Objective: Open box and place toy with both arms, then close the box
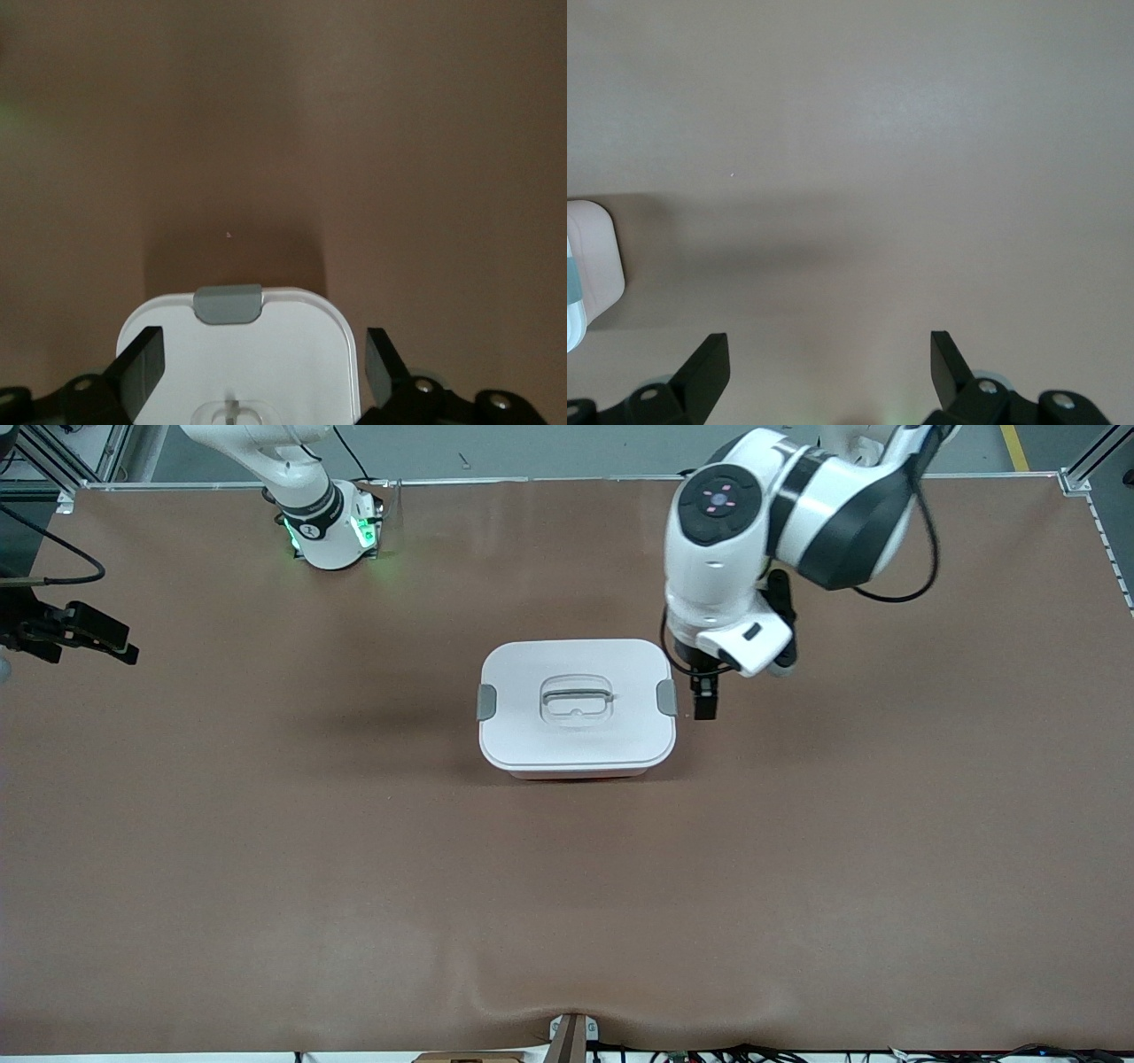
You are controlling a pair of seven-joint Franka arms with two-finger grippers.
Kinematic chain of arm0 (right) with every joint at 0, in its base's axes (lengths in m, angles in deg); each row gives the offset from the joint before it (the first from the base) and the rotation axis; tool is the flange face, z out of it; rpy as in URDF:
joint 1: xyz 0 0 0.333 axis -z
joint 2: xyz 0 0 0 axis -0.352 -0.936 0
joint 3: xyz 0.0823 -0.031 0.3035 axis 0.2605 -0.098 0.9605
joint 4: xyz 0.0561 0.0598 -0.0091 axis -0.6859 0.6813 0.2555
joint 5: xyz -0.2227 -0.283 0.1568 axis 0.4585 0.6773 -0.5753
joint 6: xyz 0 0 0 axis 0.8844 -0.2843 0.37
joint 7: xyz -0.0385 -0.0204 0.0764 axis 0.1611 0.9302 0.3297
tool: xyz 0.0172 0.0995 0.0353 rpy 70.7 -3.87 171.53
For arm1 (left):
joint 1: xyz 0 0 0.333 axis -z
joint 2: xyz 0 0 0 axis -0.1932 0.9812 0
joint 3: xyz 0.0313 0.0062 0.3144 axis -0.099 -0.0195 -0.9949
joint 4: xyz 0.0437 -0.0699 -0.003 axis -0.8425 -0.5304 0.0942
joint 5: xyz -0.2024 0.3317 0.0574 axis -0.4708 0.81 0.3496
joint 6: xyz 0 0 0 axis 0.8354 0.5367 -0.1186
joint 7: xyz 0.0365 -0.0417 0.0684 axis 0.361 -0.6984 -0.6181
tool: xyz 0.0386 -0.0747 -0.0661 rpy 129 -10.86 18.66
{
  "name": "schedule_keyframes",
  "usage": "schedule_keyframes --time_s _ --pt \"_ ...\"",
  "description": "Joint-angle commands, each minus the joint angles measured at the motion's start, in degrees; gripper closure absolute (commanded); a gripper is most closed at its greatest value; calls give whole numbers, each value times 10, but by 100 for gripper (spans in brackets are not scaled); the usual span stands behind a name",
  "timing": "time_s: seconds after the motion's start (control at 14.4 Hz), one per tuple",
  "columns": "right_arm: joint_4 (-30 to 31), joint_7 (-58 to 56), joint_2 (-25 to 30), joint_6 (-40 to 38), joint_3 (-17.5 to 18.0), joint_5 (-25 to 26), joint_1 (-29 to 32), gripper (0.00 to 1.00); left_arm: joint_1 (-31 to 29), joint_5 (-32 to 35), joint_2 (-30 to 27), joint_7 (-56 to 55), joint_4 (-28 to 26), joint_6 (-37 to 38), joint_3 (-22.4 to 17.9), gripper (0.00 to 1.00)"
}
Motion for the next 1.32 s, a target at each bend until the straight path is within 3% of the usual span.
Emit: schedule_keyframes --time_s 0.0,1.25 --pt "-8 -2 -5 -1 1 8 -3 0 -47 -23 -31 100 1 52 4 0" --pt "-8 -2 -6 -2 1 8 -4 0 -223 -44 -62 487 24 68 2 0"
